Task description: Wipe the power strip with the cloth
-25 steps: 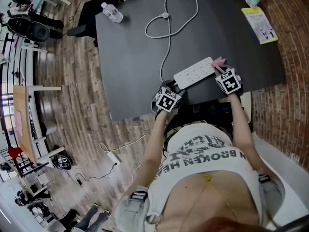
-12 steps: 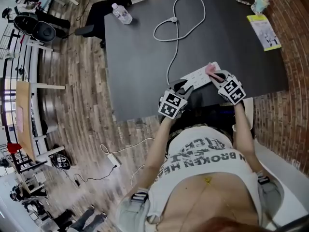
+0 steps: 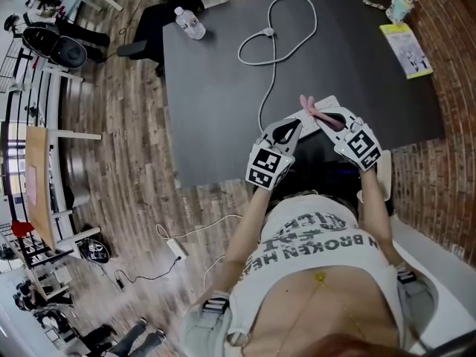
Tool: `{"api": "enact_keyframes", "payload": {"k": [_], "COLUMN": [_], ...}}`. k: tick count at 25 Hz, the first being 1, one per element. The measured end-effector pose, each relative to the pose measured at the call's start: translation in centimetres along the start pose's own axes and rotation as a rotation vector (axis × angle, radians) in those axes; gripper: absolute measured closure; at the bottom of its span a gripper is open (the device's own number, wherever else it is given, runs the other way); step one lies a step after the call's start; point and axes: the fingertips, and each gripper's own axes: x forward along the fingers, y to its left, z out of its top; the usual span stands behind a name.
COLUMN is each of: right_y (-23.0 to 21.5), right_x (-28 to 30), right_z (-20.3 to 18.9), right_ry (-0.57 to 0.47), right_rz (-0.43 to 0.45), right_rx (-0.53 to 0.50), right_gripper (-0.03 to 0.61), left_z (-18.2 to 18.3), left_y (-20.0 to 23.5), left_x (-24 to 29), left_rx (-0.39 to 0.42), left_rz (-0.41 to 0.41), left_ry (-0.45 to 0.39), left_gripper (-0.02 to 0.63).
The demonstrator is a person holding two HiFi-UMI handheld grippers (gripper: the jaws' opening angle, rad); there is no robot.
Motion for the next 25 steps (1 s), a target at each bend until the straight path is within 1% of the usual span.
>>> {"api": "enact_keyframes", "payload": {"k": [8,10,13,17,25], "right_y": [0.6,0.4,0.5,0.8,1.0], "right_x": [-2.4,-3.2,-4.1,-5.0,-6.0], "right_z": [8.1,9.6,11.0,12.4,12.8], "right_ry": [-0.206,-0.236,-0.304,-0.350,-0.349], "right_rz": [-0.069,-0.091,-0.098,-0.111,-0.130], "right_rx": [0.008,0.019,0.039,0.053,0.045], "right_gripper": [0.561,0.561,0.561,0.561,0.561], "left_z": [7.3,9.0,11.2,12.6,12.9], "left_y": [-0.8,-1.2,-1.9,-2.6,-3.5], "left_x": [-3.0,-3.6,-4.5,-5.2,-5.1], "left_rx": [0.028,0.041,0.060,0.096,0.122], "left_rz": [0.041,0.052,0.065,0.078,0.077], "left_ry": [-0.188,-0.226,-0.269,-0.291,-0.295], "left_gripper": [0.606,0.606,0.606,0.606,0.606]}}
